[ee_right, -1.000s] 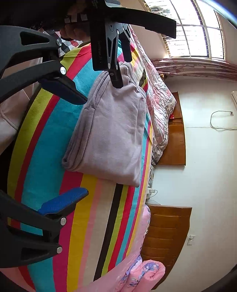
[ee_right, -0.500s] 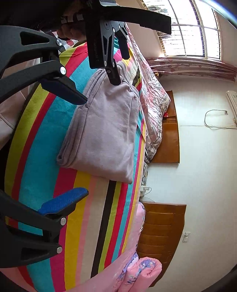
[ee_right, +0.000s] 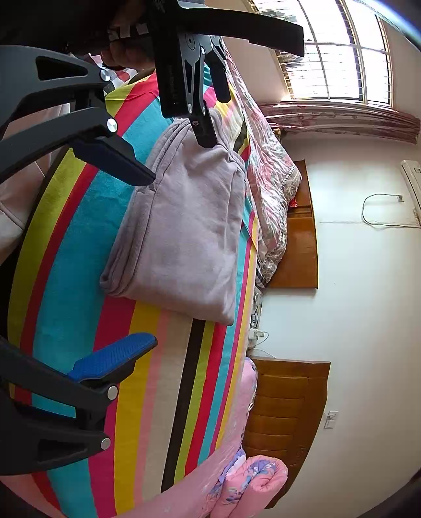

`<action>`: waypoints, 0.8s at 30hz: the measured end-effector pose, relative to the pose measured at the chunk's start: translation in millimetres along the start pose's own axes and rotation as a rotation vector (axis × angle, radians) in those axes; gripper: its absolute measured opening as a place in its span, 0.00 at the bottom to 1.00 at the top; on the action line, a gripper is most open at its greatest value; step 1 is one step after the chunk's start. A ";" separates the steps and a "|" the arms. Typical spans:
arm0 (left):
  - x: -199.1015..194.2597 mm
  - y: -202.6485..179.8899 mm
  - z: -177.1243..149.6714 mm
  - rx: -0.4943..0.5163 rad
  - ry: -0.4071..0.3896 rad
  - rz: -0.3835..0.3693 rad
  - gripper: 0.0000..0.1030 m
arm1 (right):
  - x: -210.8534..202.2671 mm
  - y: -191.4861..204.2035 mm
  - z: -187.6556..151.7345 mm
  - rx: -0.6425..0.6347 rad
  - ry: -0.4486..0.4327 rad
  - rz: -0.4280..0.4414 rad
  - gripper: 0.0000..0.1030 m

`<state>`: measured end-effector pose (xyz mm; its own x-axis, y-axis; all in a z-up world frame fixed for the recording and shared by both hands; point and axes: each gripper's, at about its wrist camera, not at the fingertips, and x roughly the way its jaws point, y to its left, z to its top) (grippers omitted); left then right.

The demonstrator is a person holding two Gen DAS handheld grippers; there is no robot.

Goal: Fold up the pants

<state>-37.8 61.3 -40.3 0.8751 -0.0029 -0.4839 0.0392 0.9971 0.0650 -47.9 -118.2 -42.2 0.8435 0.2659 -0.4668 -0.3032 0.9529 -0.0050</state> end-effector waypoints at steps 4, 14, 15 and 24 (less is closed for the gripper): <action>-0.1 0.2 0.1 0.001 -0.001 0.000 0.99 | 0.0 -0.2 -0.2 0.000 0.000 0.001 0.86; -1.7 0.3 0.7 -0.005 -0.005 0.006 0.99 | 0.1 -0.1 -0.5 0.000 -0.001 0.001 0.86; -1.6 0.4 0.7 -0.005 -0.005 0.007 0.99 | 0.3 -0.2 -0.4 0.001 0.000 0.001 0.86; -1.6 0.8 0.9 -0.006 -0.005 0.007 0.99 | 0.3 1.3 -0.2 0.001 0.001 0.002 0.86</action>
<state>-38.7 62.0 -38.7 0.8780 0.0036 -0.4787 0.0305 0.9975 0.0635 -48.1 -116.9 -42.6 0.8424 0.2675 -0.4678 -0.3046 0.9525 -0.0037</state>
